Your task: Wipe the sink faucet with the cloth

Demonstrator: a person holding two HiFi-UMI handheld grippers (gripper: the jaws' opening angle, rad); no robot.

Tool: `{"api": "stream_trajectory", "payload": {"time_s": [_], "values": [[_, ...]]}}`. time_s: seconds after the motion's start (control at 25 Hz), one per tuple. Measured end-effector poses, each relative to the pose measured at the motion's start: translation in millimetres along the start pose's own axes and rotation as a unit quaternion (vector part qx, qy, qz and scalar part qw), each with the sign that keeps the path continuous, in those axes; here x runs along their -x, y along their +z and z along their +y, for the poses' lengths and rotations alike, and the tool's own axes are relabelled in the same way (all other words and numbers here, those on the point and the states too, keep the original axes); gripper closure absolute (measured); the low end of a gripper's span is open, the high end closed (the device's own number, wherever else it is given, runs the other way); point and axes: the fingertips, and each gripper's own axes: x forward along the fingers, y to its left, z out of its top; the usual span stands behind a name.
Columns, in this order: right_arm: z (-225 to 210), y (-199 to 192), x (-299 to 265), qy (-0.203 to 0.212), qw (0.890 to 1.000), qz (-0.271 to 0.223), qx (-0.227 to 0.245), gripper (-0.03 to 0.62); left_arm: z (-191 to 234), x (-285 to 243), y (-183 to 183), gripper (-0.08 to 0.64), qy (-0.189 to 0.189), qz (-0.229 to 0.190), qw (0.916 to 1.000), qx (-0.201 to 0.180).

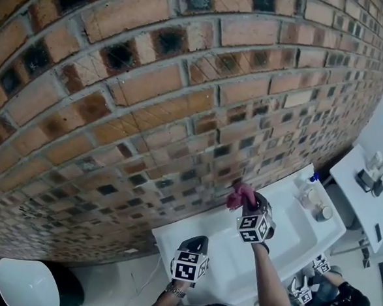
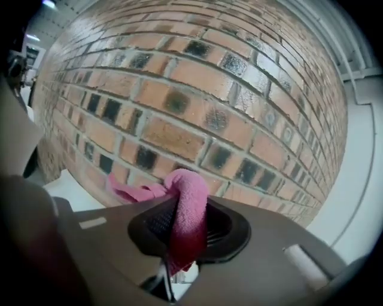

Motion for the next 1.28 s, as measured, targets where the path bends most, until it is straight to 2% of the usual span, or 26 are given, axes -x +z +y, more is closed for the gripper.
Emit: {"api": "stream_trajectory", "payload": {"time_s": [0.16,0.28,0.44,0.6,0.72,0.8,0.84,0.96,1.08,1.16,1.28], "values": [[-40.9,-28.0,-5.9,-0.049,0.997,0.032,-0.051,0.526,8.3,1.2,-4.6,0.540,0.007,0.004,0.9999,0.010],[-57.3,-81.0,-13.6,-0.062,0.991,0.101,-0.070,0.528,12.2,0.8,-6.0,0.540,0.010,0.007,0.9998,0.013],[-22.3,-141.9,-33.2,-0.021,0.983,0.175,-0.054,0.526,12.3,-2.8,-1.8,0.540,0.010,0.008,0.9999,0.011],[3.1,-159.9,-46.6,-0.016,0.978,0.198,-0.062,0.526,3.1,-9.0,0.2,0.540,0.002,0.010,0.9999,0.003],[40.1,-172.9,-47.8,0.054,0.973,0.218,-0.051,0.528,-1.2,-13.0,-5.2,0.540,-0.002,0.019,0.9998,-0.001],[55.3,-174.2,-39.1,0.085,0.973,0.213,-0.037,0.528,-5.2,-14.3,-8.3,0.540,-0.006,0.023,0.9997,-0.003],[53.6,-168.9,-34.4,0.085,0.975,0.201,-0.042,0.528,-6.4,-14.9,-8.5,0.540,-0.008,0.023,0.9997,-0.004],[34.3,-139.5,-32.5,0.048,0.986,0.151,-0.052,0.529,-3.8,-15.7,-8.2,0.540,-0.006,0.023,0.9997,-0.004],[38.0,-131.6,-43.8,0.047,0.988,0.146,-0.021,0.529,-1.8,-16.0,-11.0,0.540,-0.004,0.027,0.9996,-0.003],[49.7,-142.7,-51.2,0.072,0.984,0.165,-0.006,0.529,-3.6,-17.3,-12.2,0.540,-0.007,0.027,0.9996,-0.003],[78.8,-172.2,-62.9,0.139,0.967,0.213,0.009,0.528,-3.5,-18.8,-10.5,0.540,-0.009,0.025,0.9996,-0.005]]}}
